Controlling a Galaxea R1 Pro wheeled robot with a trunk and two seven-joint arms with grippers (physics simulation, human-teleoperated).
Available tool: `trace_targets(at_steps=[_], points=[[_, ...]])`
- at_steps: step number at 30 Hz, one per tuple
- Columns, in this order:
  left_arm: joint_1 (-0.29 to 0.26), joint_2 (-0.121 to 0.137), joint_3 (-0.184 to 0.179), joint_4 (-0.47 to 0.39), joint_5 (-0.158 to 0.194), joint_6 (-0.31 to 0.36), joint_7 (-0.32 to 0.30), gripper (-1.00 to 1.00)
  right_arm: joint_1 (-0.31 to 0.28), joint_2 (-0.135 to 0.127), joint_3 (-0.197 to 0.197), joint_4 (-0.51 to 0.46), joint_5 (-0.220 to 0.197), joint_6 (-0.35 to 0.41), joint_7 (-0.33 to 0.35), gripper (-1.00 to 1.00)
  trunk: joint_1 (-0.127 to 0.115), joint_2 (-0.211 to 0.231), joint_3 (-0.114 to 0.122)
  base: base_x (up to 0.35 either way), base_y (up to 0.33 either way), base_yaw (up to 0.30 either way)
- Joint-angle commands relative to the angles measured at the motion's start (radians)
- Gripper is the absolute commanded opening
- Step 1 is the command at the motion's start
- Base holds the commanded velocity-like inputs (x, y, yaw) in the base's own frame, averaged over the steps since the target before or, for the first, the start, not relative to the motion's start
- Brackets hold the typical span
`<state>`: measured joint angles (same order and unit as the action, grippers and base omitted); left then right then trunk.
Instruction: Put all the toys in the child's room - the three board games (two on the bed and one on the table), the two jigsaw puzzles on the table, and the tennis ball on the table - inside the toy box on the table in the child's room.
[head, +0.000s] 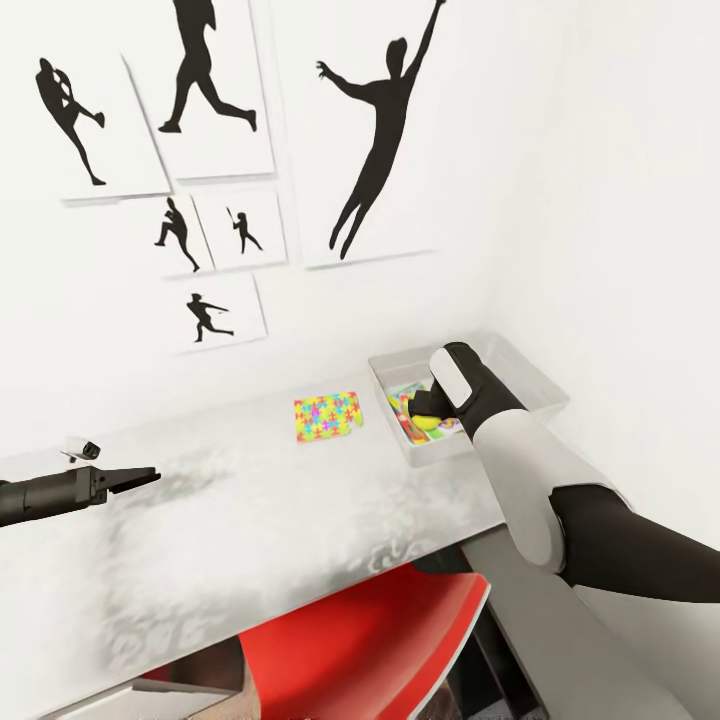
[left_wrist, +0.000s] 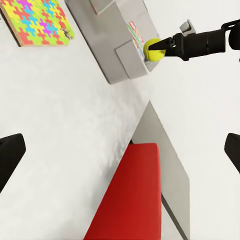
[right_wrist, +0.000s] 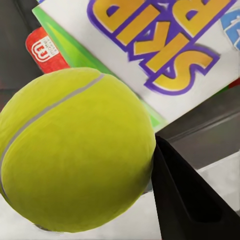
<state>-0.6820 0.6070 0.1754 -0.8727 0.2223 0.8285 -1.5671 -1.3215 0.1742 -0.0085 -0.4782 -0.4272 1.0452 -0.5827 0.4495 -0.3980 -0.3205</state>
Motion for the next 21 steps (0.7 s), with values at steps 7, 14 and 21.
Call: trace_targets(at_steps=[7,14,21], points=[[-0.001,0.000,0.000,0.000,0.000,0.011,-0.004,1.00,-0.001,0.000,-0.001,-0.002,-0.010,0.002,-0.013,-1.00,0.000,-0.002,-0.006,0.000,0.000,0.000],[-0.001,0.002,0.000,0.000,0.000,0.011,-0.004,1.00,-0.001,0.000,-0.001,-0.001,-0.010,0.002,-0.013,1.00,0.000,-0.002,-0.006,0.000,0.000,0.000],[-0.001,0.002,0.000,0.000,0.000,0.010,-0.004,1.00,-0.001,0.000,-0.001,-0.002,-0.010,0.002,-0.013,1.00,0.000,-0.002,-0.006,0.000,0.000,0.000]])
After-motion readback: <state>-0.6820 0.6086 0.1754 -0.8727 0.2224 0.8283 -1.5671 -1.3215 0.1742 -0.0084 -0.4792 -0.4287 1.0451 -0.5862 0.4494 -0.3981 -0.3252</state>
